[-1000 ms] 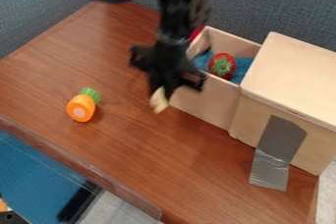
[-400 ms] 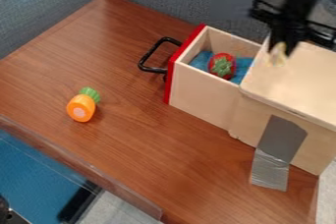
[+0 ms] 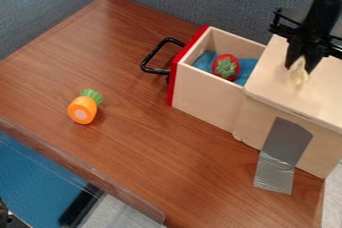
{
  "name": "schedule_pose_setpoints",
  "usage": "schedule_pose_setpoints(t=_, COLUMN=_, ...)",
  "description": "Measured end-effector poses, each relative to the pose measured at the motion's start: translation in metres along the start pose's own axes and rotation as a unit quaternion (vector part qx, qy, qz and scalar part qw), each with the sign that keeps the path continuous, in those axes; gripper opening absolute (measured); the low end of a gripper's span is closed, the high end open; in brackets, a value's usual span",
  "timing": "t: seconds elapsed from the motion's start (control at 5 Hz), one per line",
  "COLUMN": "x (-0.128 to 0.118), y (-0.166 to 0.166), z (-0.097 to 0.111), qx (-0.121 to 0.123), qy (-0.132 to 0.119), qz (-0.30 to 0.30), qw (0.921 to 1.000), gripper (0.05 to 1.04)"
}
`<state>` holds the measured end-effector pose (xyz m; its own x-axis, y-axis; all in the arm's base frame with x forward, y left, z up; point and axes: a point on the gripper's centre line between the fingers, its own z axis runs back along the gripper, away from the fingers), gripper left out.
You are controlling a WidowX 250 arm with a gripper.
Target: Moved the yellow object on top of the open drawer
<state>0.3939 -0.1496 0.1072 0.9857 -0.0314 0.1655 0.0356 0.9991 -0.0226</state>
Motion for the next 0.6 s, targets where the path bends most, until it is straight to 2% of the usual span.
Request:
schedule_pose_setpoints(t=0.2, x=-0.005, y=0.000, z=0.003, qx=0.000, qy=0.018, qz=0.005, qw=0.9998, gripper=0.567)
schedule_pose_setpoints(t=0.4, x=-0.003, y=0.002, z=0.021, qx=0.004, qy=0.015, qz=0.005, qw=0.9999, gripper=0.865)
schedule_pose_setpoints(t=0.6, x=-0.002, y=0.005, z=0.059, qx=0.001, qy=-0.011, qz=0.012, qw=0.9999, gripper=1.009)
